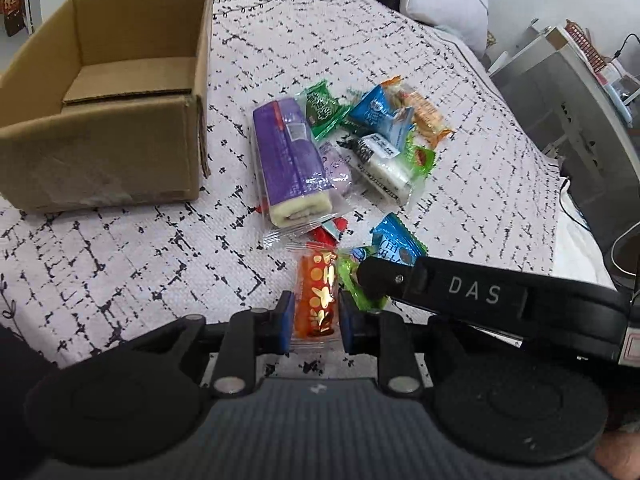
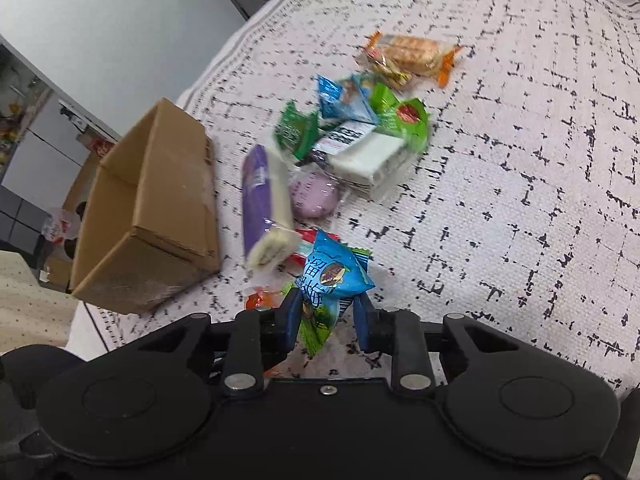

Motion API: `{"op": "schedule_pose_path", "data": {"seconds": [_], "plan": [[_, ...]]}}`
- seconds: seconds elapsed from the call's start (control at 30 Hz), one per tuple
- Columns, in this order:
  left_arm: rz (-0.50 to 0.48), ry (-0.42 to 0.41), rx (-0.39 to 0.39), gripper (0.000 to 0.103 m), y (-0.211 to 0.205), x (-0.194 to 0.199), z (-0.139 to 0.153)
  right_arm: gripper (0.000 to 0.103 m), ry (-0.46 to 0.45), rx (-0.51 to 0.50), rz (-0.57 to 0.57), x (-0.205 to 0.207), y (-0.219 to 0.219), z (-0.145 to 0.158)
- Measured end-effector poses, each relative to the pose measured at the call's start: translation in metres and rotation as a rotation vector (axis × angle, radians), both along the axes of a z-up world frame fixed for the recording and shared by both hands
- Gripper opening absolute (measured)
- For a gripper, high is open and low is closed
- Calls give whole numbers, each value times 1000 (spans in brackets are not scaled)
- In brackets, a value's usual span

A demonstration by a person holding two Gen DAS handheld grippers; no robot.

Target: Organize snacks

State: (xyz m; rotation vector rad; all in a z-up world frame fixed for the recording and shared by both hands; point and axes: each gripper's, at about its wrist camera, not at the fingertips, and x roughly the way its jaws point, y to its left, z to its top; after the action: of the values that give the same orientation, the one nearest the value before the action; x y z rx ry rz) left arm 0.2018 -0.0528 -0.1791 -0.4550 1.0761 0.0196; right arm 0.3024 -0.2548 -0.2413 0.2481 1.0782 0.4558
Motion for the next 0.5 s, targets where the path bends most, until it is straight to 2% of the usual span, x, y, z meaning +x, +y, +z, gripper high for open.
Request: {"op": "schedule_pose_path", "data": {"seconds": [0.5], "plan": [[52,-121,33,22,25,-24,53,25,-193,119,35,-25,0,39]]}}
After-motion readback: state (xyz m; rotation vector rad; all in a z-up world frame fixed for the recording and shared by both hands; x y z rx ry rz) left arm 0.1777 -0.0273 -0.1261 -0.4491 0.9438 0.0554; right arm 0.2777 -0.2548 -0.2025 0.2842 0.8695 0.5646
